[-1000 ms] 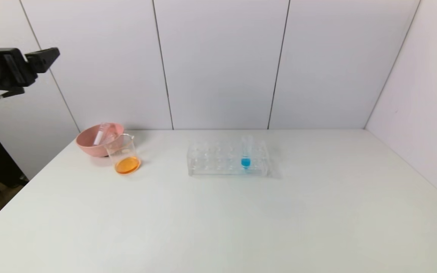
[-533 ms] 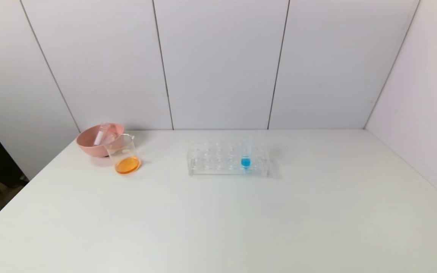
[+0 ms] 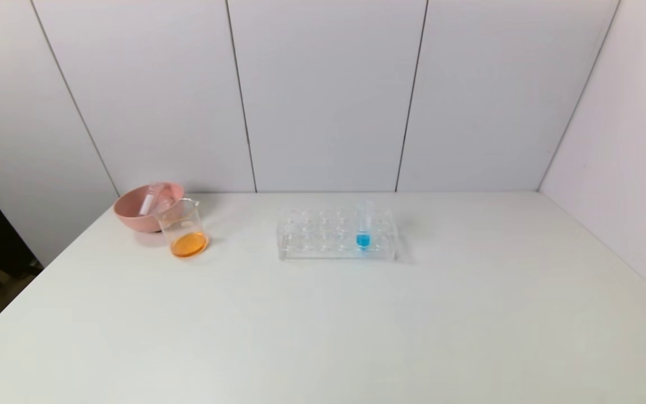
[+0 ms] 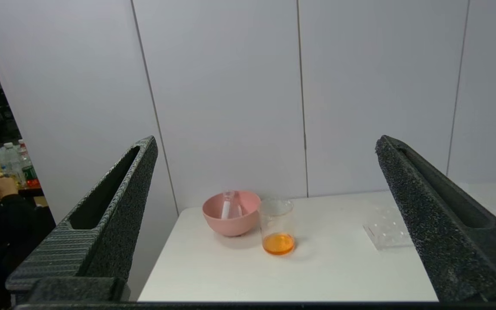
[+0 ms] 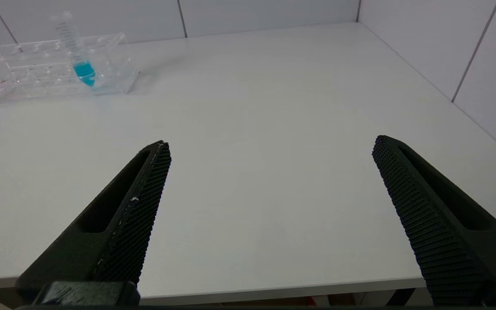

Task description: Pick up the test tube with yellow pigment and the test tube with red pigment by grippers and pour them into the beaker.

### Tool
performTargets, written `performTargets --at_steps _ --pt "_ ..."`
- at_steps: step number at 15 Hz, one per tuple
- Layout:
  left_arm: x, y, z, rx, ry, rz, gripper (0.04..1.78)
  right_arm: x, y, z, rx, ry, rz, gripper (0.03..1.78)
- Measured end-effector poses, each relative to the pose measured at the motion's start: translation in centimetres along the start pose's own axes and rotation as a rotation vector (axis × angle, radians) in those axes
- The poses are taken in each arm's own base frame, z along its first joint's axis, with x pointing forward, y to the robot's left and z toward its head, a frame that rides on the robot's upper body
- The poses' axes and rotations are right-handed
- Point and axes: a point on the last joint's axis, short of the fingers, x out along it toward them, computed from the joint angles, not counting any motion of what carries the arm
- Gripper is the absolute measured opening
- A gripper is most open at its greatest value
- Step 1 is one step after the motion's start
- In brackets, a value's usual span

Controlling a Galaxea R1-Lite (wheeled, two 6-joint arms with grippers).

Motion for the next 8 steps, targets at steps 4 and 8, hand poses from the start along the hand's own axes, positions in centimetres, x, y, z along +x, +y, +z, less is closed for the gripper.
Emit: performTargets --at_steps 4,8 --pt "-3.3 -0.4 -4.2 -0.01 0.02 -0.02 1.76 0.0 0.0 0.0 -0.001 0.0 0.0 1.71" --pt "-2.5 -1.0 -10.9 -0.035 0.14 -0.016 1.76 0.0 0.0 0.0 -0.002 0.0 0.0 1.71"
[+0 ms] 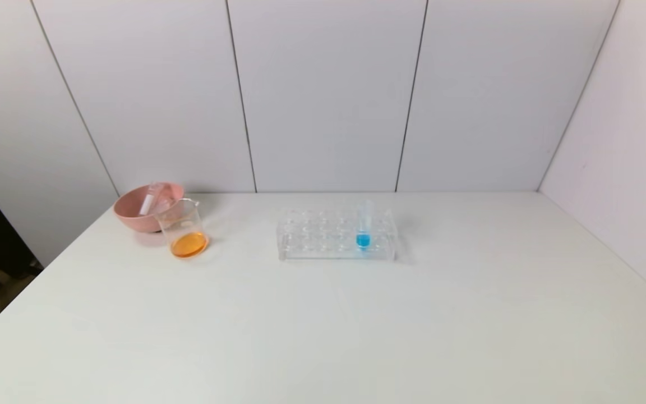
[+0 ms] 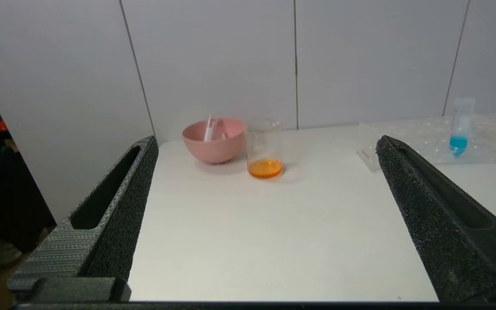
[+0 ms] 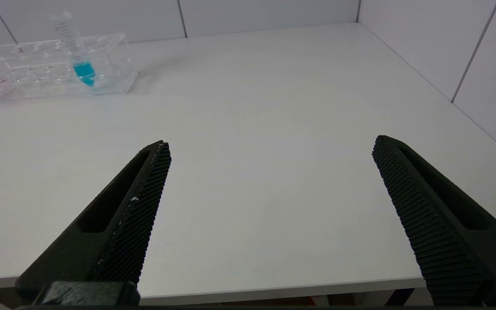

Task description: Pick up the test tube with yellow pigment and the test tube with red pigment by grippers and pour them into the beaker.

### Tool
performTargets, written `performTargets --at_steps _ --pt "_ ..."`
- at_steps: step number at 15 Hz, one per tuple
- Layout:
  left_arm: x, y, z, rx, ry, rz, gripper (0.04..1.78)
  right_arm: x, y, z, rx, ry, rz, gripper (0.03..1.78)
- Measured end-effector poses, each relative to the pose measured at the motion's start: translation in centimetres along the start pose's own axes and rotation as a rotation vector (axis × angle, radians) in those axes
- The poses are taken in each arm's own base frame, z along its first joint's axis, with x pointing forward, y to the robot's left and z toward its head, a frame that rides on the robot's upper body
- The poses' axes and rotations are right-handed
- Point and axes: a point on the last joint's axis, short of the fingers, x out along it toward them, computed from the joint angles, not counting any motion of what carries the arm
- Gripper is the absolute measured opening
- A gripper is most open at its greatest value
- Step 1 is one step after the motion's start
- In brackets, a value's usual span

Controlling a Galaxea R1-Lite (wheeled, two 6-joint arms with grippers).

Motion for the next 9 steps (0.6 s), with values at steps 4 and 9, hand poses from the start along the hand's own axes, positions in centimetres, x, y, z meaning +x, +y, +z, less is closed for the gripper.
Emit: performTargets --at_steps 4,9 --pt "0.5 -0.3 -6.1 -0.087 0.231 0.043 1.76 0.0 0.0 0.0 0.0 0.0 0.0 1.71" --pt "0.4 -0.3 -6.9 -0.125 0.287 0.041 1.76 0.0 0.0 0.0 0.0 0.0 0.0 1.71"
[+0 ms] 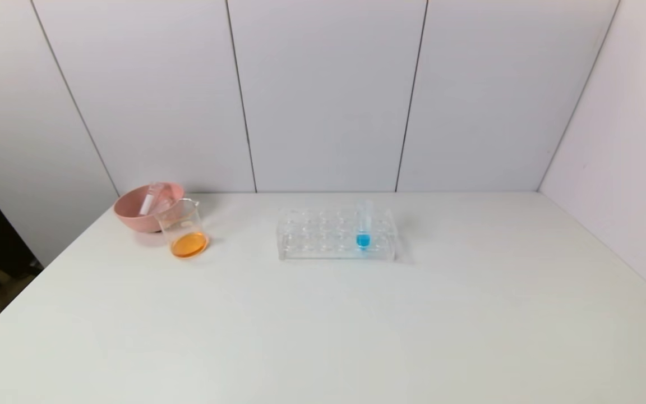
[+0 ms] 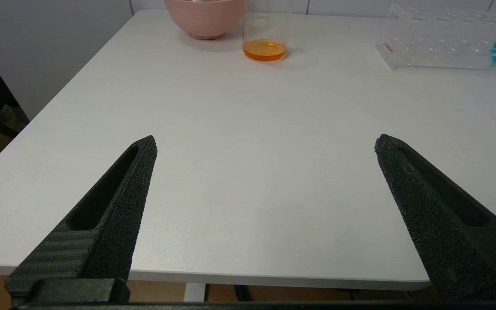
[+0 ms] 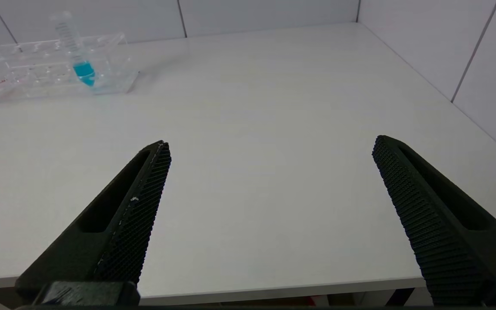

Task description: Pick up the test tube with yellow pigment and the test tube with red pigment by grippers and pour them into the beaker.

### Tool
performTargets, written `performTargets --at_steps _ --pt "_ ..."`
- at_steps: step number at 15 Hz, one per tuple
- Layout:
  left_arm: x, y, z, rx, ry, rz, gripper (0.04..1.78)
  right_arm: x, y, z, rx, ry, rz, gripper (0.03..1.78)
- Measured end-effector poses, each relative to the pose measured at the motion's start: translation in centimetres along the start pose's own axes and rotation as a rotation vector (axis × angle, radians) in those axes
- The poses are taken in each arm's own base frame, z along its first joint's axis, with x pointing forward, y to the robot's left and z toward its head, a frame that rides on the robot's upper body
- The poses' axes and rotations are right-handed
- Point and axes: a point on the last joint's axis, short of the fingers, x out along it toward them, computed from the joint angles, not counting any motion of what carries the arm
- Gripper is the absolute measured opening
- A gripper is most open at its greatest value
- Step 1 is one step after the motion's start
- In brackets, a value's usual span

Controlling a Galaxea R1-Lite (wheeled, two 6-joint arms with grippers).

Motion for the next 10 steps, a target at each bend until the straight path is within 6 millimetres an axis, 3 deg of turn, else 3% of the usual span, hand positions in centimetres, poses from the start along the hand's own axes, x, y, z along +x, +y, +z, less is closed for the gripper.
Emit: performTargets --at_steps 10 --pt "0.02 0.0 0.0 -0.002 -0.003 -0.001 1.76 0.0 0.0 0.0 0.002 0.0 0.0 1.71"
